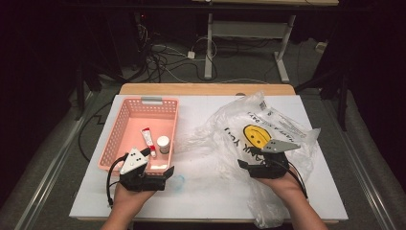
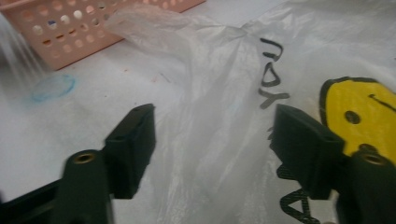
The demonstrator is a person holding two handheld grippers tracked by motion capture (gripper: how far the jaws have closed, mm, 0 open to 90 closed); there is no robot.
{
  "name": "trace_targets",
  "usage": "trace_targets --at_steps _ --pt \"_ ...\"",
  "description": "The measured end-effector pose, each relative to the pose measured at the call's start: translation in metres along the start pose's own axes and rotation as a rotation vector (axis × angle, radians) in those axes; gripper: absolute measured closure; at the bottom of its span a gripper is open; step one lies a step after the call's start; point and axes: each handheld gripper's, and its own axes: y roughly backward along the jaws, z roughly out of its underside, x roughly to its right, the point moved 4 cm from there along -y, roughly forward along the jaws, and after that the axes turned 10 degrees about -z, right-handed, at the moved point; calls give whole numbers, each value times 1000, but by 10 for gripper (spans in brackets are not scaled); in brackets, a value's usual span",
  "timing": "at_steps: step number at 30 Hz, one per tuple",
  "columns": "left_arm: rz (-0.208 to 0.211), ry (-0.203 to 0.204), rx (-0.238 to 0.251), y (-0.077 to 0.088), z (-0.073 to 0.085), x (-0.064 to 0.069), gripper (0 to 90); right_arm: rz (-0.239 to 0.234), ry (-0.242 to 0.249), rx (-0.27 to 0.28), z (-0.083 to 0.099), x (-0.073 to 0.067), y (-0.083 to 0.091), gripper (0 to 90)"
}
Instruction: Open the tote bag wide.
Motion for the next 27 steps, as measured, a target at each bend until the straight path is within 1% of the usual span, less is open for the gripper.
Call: trace_targets --at_steps 2,3,4,5,6,7,8,11,12,13,14,15,16,17,19,21,24,25,27 --pt "2 2 -2 0 1 1 0 -5 12 -27 4 -1 -3 503" --pt "4 1 -6 0 2 1 0 -15 12 -64 7 -2 -8 535" --pt "7 4 -8 0 2 2 0 -15 12 -64 7 -2 -8 535" --pt "11 8 -7 1 3 2 0 -2 21 -99 11 0 -13 542" --pt "15 9 -6 1 3 3 0 -2 21 -99 11 0 -13 542" --pt "19 7 -4 1 3 3 0 4 18 -115 12 1 -16 518" --pt "25 2 -3 1 3 4 0 11 16 -130 13 3 -18 476" --pt "39 -14 0 2 2 6 0 3 -1 -142 15 9 -21 339" --pt "41 -18 0 3 2 6 0 5 -1 -156 16 10 -21 282" --pt "45 -21 -2 3 2 7 0 5 0 -163 17 10 -21 246" --pt "49 -22 -4 3 2 7 0 3 7 -178 19 10 -22 222" --pt "51 -25 -4 3 2 7 0 0 26 -202 22 7 -25 193" --pt "52 -30 -4 3 2 8 0 0 26 -202 22 7 -25 193" --pt "51 -33 -4 3 2 9 0 -6 39 -219 24 5 -27 189" --pt "53 -35 -6 2 2 10 0 -7 58 -241 26 2 -30 194" --pt "53 -41 -11 2 2 11 0 2 75 -258 28 0 -33 231" --pt "47 -38 -12 3 3 12 0 -20 82 -259 30 -3 -35 323" --pt "45 -36 -13 4 3 12 0 -24 91 -258 29 -3 -35 344" --pt "44 -37 -14 5 4 13 0 -21 86 -252 29 -3 -36 358"
